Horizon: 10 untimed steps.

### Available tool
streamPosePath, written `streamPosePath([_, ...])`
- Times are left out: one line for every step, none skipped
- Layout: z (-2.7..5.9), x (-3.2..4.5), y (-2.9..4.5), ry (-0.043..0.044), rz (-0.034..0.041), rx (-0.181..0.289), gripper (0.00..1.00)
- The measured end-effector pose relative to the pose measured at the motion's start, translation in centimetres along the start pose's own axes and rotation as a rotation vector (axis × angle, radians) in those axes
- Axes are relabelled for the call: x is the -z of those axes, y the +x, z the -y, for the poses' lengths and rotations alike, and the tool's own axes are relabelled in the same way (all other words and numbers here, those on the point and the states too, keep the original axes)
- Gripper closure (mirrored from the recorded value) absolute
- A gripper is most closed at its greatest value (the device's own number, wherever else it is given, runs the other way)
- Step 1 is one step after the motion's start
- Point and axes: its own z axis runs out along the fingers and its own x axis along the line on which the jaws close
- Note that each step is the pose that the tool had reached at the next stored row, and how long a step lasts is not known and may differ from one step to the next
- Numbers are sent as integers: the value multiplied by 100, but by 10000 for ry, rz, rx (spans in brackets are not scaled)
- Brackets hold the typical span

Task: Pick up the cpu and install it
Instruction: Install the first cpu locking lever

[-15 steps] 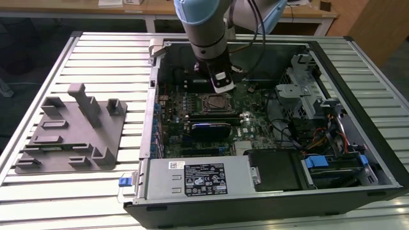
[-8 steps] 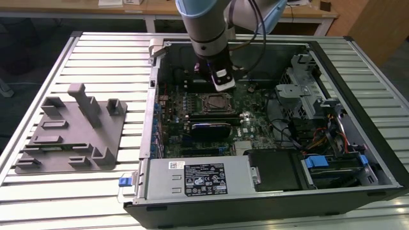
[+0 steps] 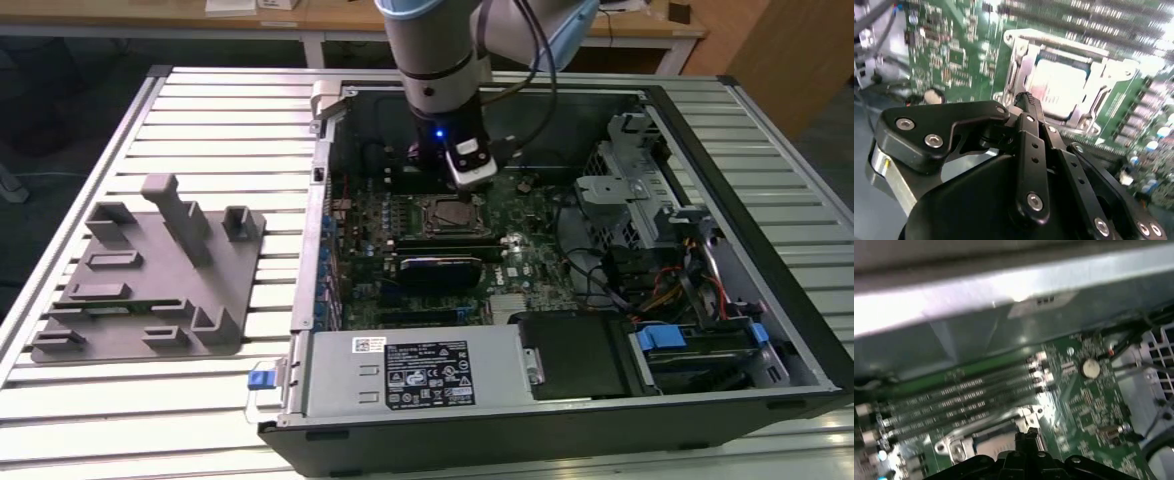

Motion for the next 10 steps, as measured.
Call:
streamPosePath([-3, -3, -7, 148, 15, 38, 89])
streamPosePath([-6, -5, -15, 265, 8, 65, 89])
streamPosePath([-9, -8, -23, 373, -7, 87, 89])
streamPosePath([-12, -10, -32, 480, -31, 109, 89])
streamPosePath([-15, -12, -42, 569, -69, 124, 89])
streamPosePath([-19, -17, -54, 636, -133, 132, 89])
streamPosePath([-20, -18, -58, 665, -177, 134, 89])
streamPosePath([-20, -18, -58, 670, -187, 134, 89])
streamPosePath([-20, -18, -58, 670, -187, 133, 89])
streamPosePath([-20, -18, -58, 670, -188, 133, 89])
